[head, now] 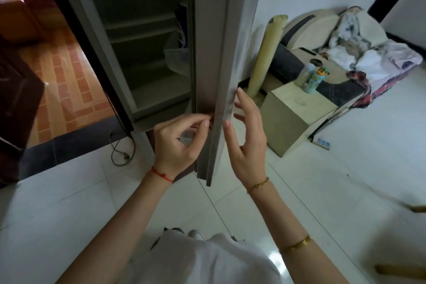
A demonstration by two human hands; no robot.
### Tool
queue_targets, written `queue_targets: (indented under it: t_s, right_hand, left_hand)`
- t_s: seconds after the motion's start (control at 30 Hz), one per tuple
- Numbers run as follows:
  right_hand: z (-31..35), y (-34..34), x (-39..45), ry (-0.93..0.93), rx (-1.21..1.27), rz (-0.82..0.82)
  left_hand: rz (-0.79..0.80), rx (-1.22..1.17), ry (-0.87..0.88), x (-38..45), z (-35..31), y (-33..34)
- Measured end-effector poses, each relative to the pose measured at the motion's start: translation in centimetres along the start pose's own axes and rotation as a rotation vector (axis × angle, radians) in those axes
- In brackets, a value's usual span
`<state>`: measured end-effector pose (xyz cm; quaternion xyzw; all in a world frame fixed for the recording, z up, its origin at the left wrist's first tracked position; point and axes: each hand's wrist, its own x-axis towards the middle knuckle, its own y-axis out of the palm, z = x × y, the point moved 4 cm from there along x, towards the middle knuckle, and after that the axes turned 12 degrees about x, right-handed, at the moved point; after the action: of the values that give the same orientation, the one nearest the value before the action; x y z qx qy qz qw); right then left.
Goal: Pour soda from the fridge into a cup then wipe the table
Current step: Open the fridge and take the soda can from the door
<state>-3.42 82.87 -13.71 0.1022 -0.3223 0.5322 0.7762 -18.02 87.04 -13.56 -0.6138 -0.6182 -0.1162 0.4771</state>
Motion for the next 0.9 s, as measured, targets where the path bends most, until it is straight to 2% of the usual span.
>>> queue_targets:
  t_s: [0.2, 0.33, 0.47, 0.63, 0.9]
  right_hand:
    - [0.0, -3.2, -0.9, 0.003, -0.057, -0.136]
    - [-0.6, -4.6, -1.1, 0.01, -0.153, -0.202]
    - [-1.0, -6.2, -1.6, 0.038, -0.218, -0.267]
    - [-1.1, -8.2, -1.7, 0.059, -0.241, -0.319]
    - [-2.9, -13.0, -1.4, 0.087, -0.254, -0.379]
  left_hand:
    - [0.152, -0.077, 0.13, -0.1, -2.1, 2.2]
    - [0.035, 0.005, 0.16, 0.9, -2.7, 1.8]
    - [-0.038, 0.117, 0.15, 2.1, -3.3, 1.8]
    - [0.095, 0.122, 0.082, 3.5, -3.3, 4.2]
    - [0.154, 0.136, 0.082, 3.8, -4.8, 7.9]
